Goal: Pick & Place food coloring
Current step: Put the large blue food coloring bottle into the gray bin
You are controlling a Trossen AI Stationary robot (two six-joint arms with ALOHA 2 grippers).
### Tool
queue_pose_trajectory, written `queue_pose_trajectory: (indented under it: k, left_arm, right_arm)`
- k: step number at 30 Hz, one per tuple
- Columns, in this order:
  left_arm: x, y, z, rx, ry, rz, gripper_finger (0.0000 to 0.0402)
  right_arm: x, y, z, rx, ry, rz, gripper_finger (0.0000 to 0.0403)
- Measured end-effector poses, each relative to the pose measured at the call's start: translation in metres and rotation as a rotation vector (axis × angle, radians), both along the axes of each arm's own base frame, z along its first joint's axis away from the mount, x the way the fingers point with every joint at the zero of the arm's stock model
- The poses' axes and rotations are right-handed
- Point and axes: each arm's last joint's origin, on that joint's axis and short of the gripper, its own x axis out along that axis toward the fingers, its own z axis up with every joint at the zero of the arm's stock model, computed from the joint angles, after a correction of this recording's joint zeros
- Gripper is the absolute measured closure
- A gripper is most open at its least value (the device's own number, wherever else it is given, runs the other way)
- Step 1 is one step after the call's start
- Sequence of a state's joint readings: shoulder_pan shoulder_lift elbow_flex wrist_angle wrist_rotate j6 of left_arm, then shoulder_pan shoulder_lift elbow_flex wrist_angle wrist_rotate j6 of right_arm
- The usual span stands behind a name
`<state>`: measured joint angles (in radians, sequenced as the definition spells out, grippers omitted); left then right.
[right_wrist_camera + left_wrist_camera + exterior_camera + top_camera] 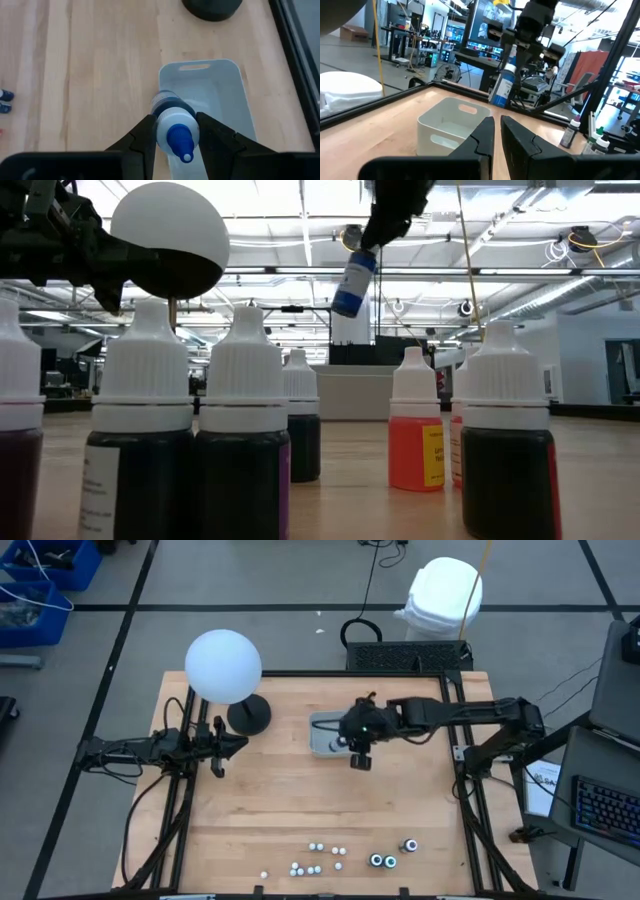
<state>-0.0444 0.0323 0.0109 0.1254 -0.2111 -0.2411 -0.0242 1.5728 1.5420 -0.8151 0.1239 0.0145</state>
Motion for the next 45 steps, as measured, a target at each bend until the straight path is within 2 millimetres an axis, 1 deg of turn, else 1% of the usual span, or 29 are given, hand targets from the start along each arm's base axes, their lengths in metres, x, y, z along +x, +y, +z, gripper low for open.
queue_pose_trajectory:
  k: [3, 7, 10, 15, 22, 25, 27, 31, 37, 39, 42, 45]
  left_arm:
    - [0.000, 0.000, 0.000, 0.014, 0.000, 0.001, 0.0364]
    - [0.000, 0.000, 0.001, 0.034, 0.000, 0.004, 0.0364]
    - [0.000, 0.000, 0.001, 0.036, 0.001, 0.004, 0.0364]
    - [0.000, 0.000, 0.001, 0.036, 0.000, 0.004, 0.0364]
    - [0.000, 0.000, 0.001, 0.032, 0.000, 0.003, 0.0364]
    - [0.000, 0.000, 0.001, 0.032, 0.000, 0.003, 0.0364]
    - [0.000, 0.000, 0.001, 0.031, 0.000, 0.003, 0.0364]
    - [0.000, 0.000, 0.000, 0.025, 0.001, 0.002, 0.0364]
    - [0.000, 0.000, 0.000, 0.023, 0.004, 0.002, 0.0364]
    - [0.000, 0.000, 0.000, 0.023, 0.004, 0.002, 0.0364]
    - [0.000, 0.000, 0.000, 0.023, 0.005, 0.002, 0.0364]
    - [0.000, 0.000, 0.000, 0.023, 0.005, 0.002, 0.0364]
  right_arm:
    - [0.014, -0.011, 0.006, -0.019, 0.017, -0.008, 0.0288]
    - [0.039, -0.026, 0.002, -0.036, 0.115, -0.007, 0.0288]
    - [0.055, -0.037, 0.000, -0.051, 0.155, 0.000, 0.0291]
    - [0.073, -0.057, -0.002, -0.075, 0.189, 0.007, 0.0286]
    - [0.084, -0.078, -0.018, -0.076, 0.227, 0.078, 0.0289]
    - [0.086, -0.083, -0.023, -0.095, 0.240, 0.106, 0.0286]
    - [0.091, -0.085, -0.026, -0.110, 0.215, 0.113, 0.0285]
    - [0.098, -0.087, -0.036, -0.122, 0.231, 0.139, 0.0288]
    - [0.102, -0.089, -0.041, -0.123, 0.216, 0.136, 0.0285]
    - [0.102, -0.089, -0.044, -0.087, 0.227, 0.141, 0.0285]
    - [0.109, -0.089, -0.054, -0.051, 0.213, 0.161, 0.0287]
    - [0.113, -0.089, -0.070, -0.032, 0.265, 0.167, 0.0288]
